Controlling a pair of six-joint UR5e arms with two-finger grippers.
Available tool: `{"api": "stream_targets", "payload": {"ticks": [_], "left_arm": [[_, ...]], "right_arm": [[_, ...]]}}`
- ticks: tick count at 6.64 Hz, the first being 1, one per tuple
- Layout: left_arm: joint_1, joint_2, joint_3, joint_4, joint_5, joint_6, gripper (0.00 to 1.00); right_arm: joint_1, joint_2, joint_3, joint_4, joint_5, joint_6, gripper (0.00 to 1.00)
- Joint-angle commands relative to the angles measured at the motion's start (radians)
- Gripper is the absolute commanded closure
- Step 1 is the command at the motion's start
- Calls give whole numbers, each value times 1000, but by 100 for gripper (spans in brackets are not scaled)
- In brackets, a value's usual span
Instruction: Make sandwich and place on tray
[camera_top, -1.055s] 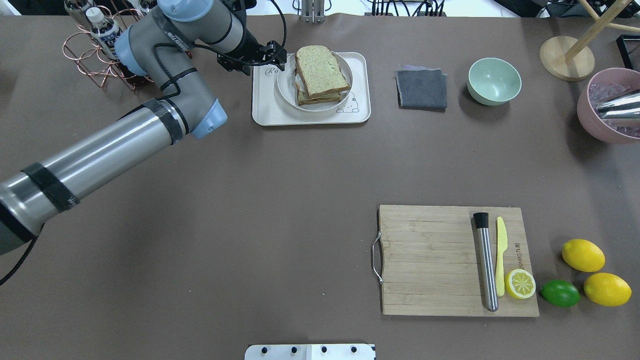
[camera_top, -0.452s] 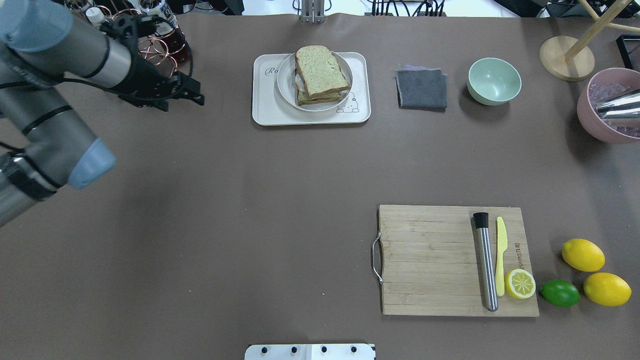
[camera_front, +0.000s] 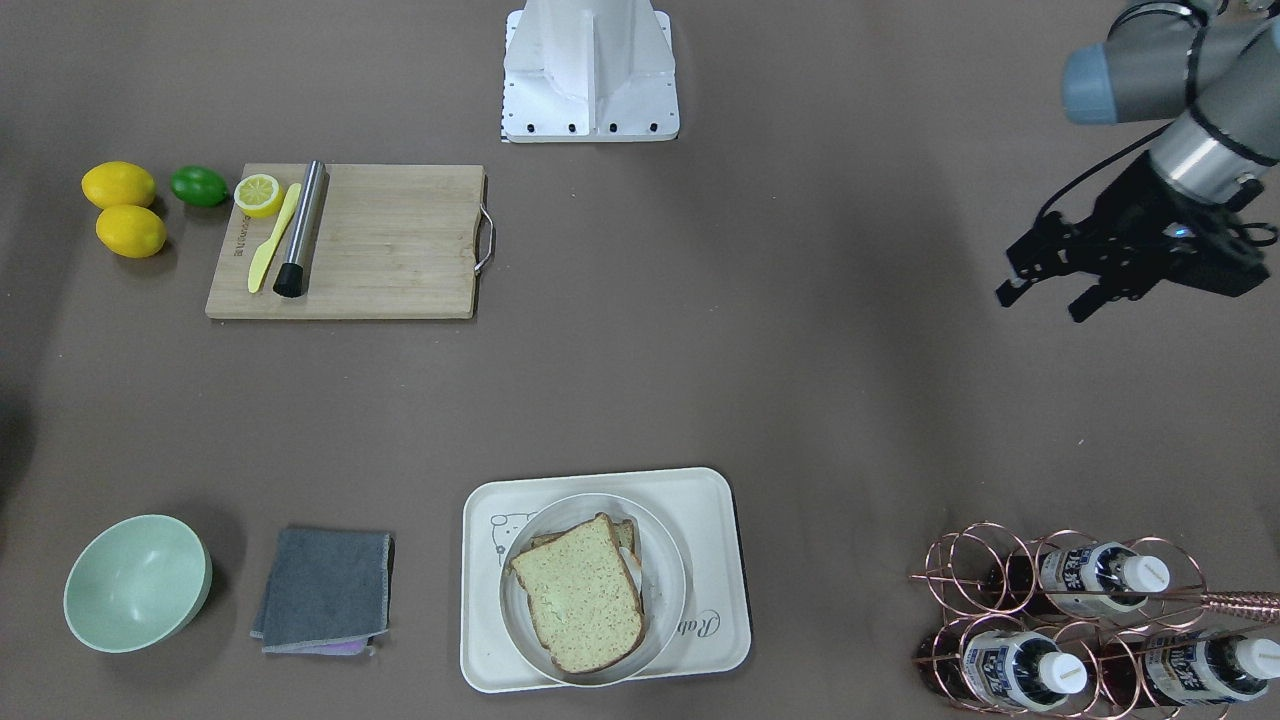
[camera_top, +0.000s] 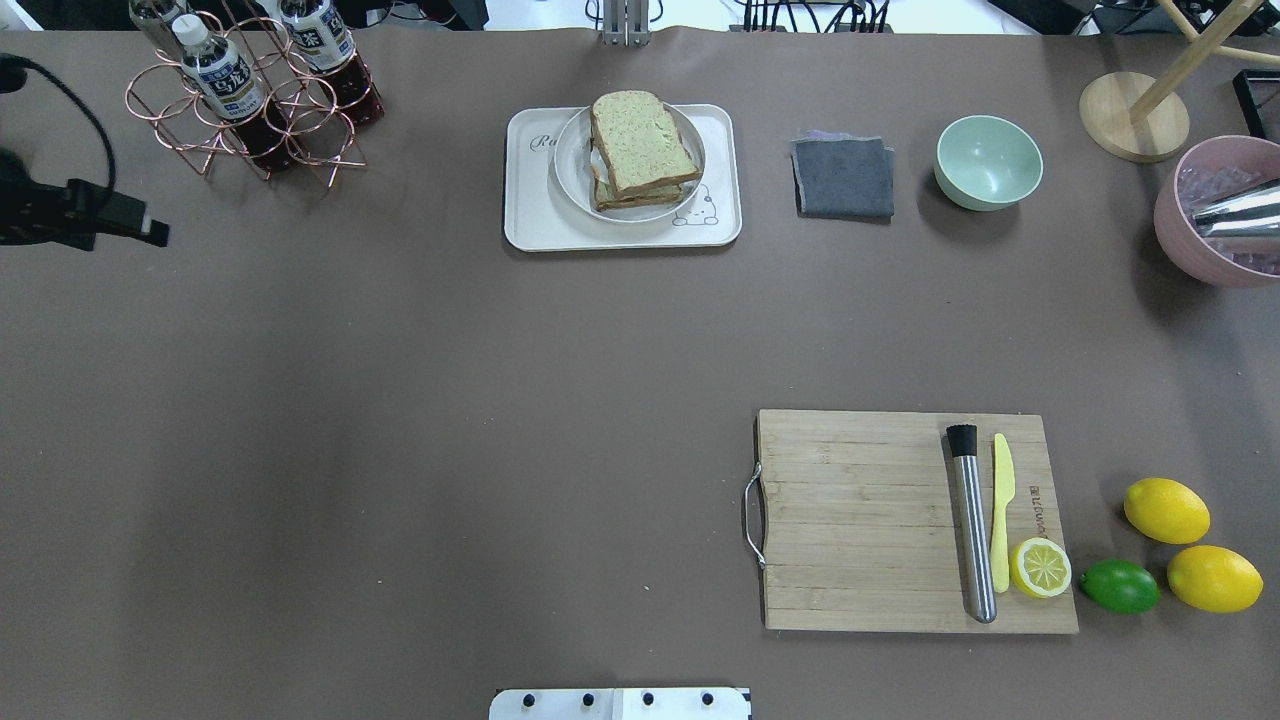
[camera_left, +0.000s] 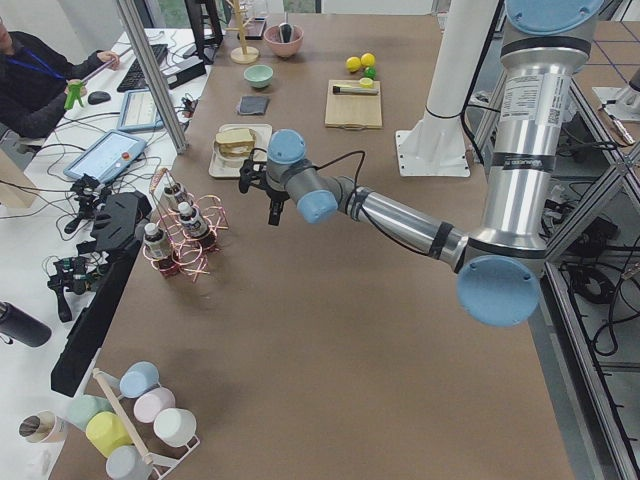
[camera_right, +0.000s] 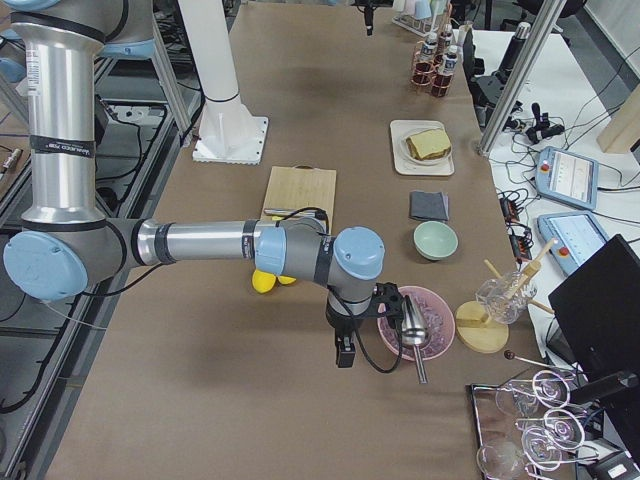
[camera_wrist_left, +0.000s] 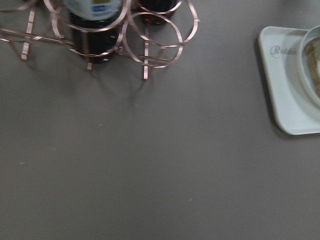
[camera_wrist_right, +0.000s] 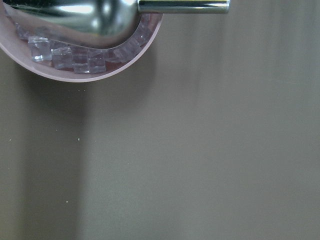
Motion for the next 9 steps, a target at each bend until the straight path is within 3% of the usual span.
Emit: {"api": "stream_targets", "payload": {"ticks": [1, 3, 5, 9], "left_arm": [[-212, 117, 48, 121, -23, 489, 1], [-428, 59, 77, 573, 26, 1069, 1], [-506, 135, 188, 625, 25, 1162, 1], [-495, 143, 231, 647, 28, 1163, 1]], "right_arm": [[0, -10, 0, 0, 0, 0, 0], [0, -11, 0, 0, 0, 0, 0], [0, -12, 0, 0, 0, 0, 0], [0, -11, 0, 2, 2, 0, 0]]}}
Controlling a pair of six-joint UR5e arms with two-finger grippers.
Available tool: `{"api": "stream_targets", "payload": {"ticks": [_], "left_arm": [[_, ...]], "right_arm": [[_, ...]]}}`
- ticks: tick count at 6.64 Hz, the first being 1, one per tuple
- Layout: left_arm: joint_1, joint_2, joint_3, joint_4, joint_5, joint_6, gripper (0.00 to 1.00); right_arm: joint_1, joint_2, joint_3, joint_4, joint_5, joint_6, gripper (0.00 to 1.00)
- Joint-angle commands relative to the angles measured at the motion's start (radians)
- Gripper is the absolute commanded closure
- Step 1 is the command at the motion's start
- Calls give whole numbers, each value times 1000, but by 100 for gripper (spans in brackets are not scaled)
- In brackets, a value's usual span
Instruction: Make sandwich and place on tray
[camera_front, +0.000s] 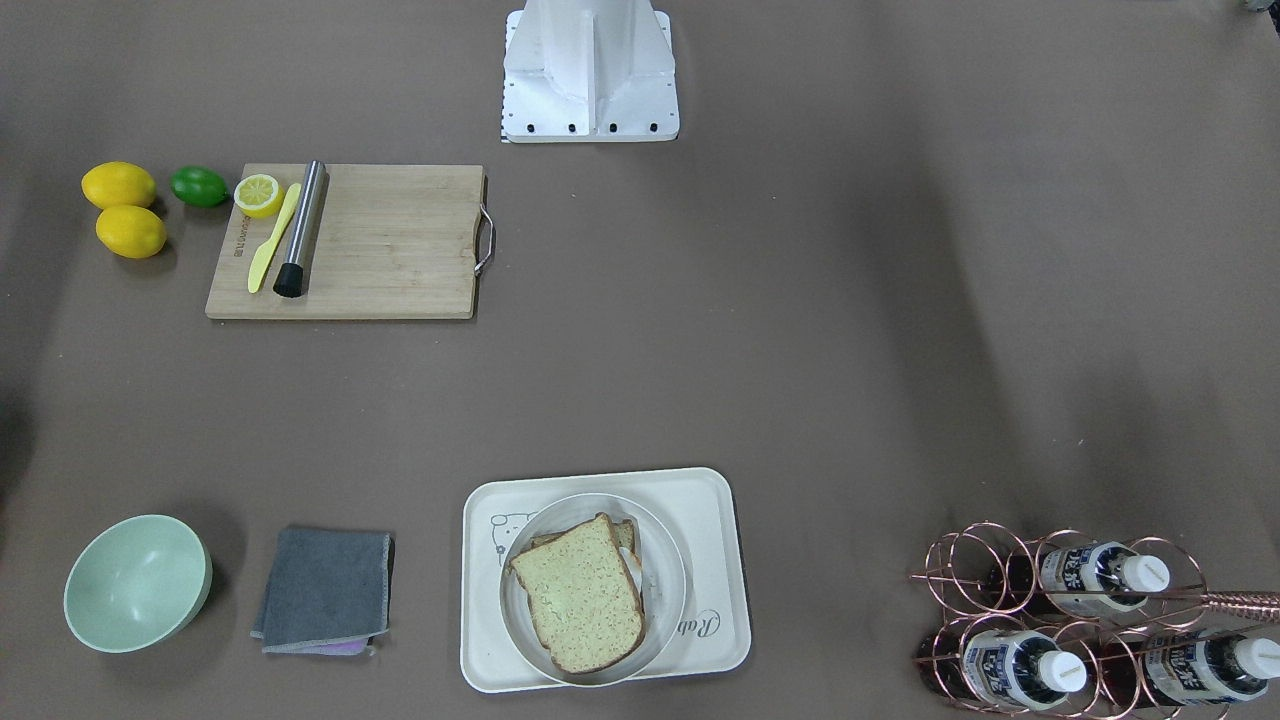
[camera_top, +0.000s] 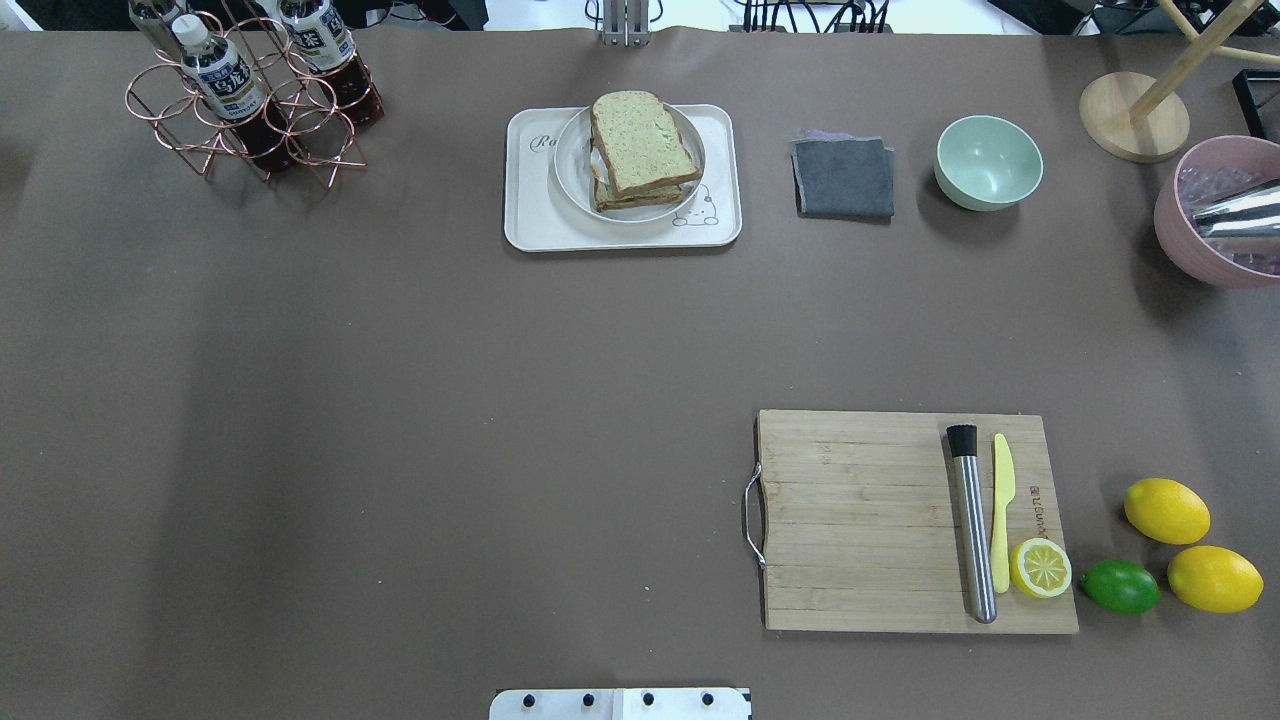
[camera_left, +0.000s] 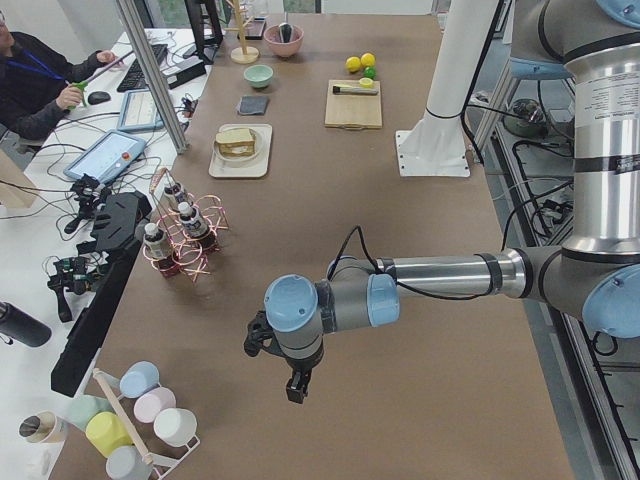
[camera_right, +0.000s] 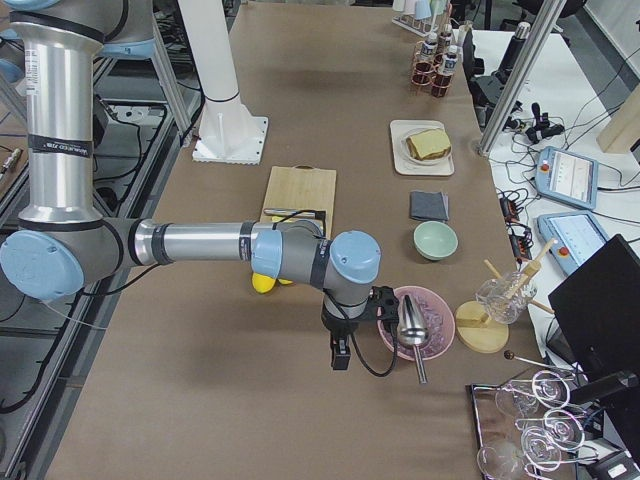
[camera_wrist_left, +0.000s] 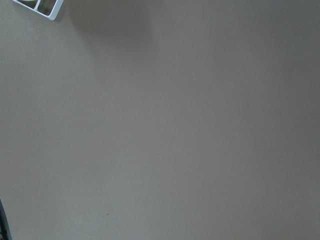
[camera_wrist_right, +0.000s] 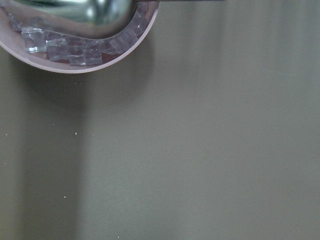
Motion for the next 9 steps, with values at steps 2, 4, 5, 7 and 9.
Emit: {"api": "stream_targets", "payload": {"ticks": [2, 4, 5, 7, 9], "left_arm": [[6, 2, 18, 3, -1, -2, 1], [6, 2, 23, -4, -1, -4, 1], [6, 2, 24, -6, -1, -5, 1], [6, 2, 23, -7, 1, -4, 1], [6, -7, 38, -7, 5, -4, 1]], "right_arm": [[0, 2, 2, 1, 4, 0, 0], [0, 2, 2, 1, 6, 3, 0], [0, 2, 2, 1, 6, 3, 0], [0, 1, 1, 1, 6, 0, 0], [0, 1, 5, 1, 6, 3, 0]]}}
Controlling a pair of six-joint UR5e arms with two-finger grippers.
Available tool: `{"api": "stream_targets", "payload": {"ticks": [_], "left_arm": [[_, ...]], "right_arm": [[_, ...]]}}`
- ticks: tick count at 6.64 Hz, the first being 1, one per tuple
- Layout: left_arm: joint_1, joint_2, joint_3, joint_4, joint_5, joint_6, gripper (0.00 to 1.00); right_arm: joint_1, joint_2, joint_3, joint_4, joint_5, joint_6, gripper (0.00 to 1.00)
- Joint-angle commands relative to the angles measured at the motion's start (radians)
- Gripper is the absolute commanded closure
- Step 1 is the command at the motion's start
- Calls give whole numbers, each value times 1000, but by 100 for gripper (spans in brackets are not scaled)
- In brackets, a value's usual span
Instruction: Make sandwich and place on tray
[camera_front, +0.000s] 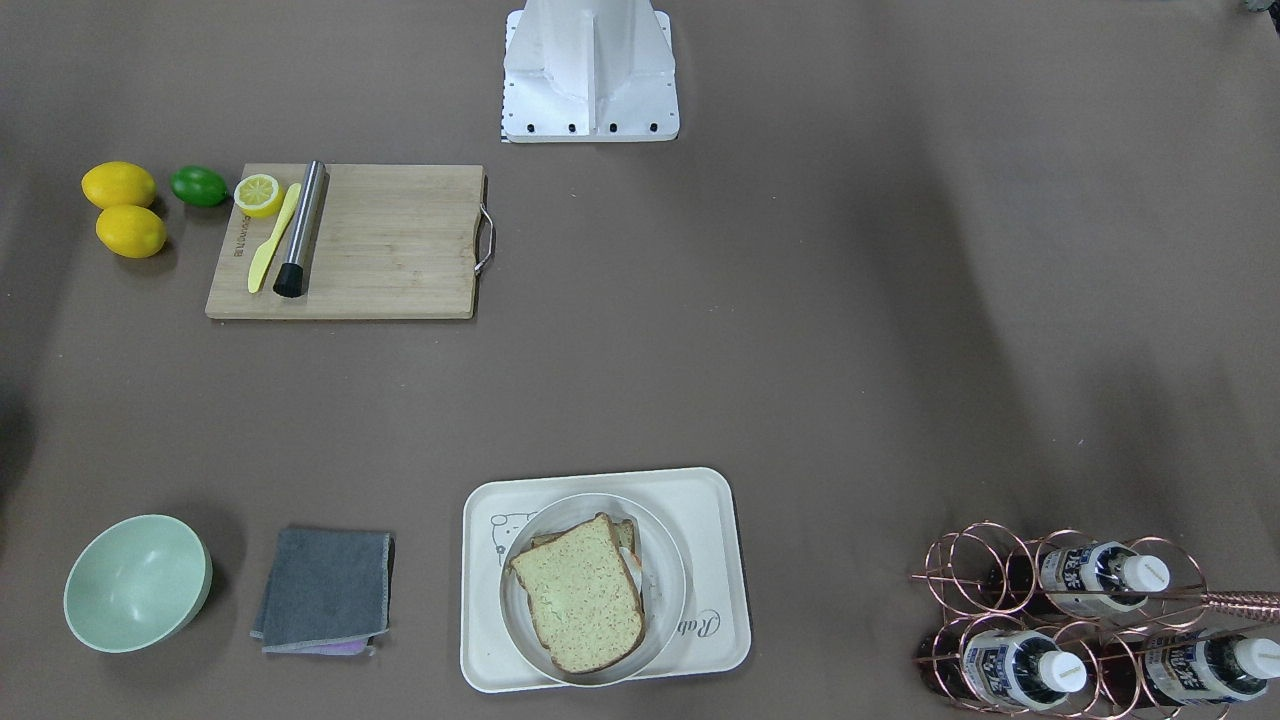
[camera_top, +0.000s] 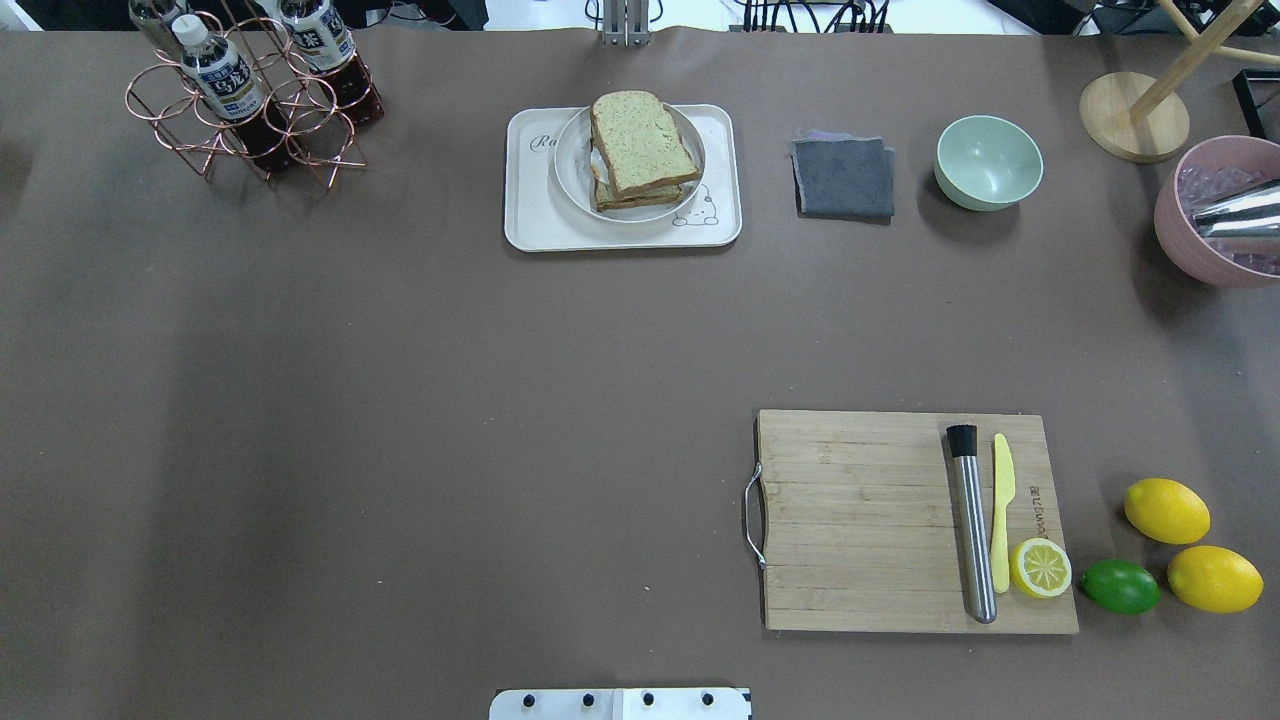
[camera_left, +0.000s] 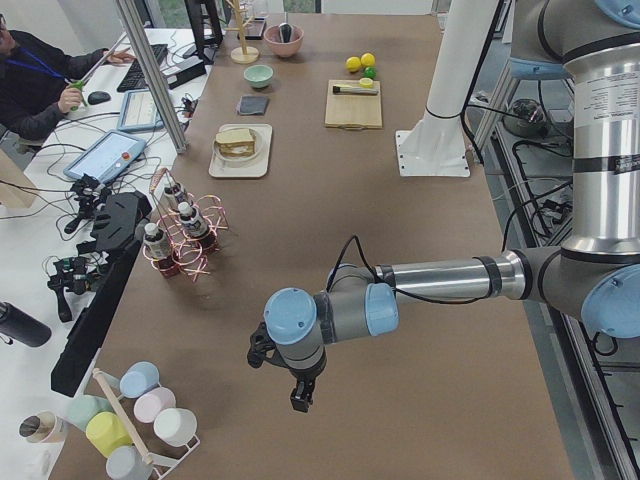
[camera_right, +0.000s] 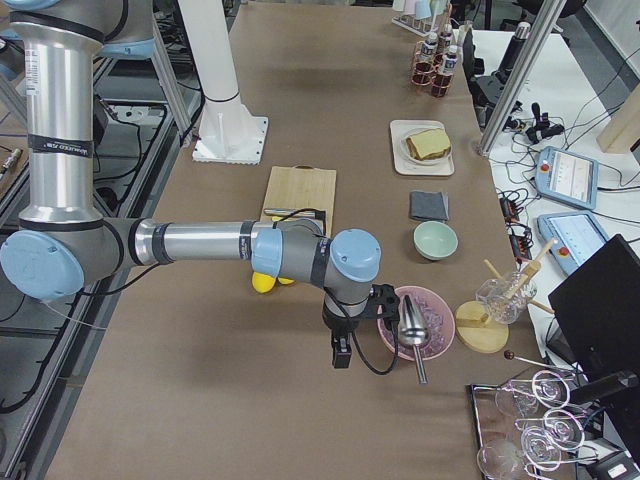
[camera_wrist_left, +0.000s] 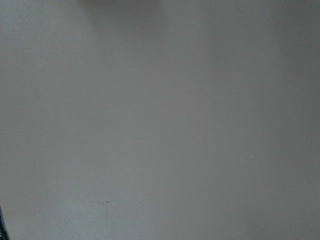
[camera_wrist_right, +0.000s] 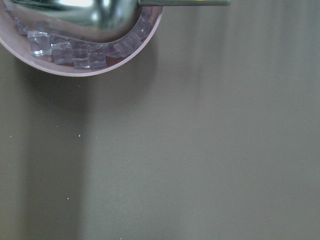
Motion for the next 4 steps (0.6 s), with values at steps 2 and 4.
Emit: {"api": "stream_targets", "payload": {"ticks": [2, 4], "left_arm": [[-8, -3, 2, -56, 2, 1, 1], [-6, -3, 28, -98, -1, 1, 1]], "right_arm": [[0, 0, 2, 0, 2, 1, 0], [0, -2, 2, -2, 3, 1, 0]]}}
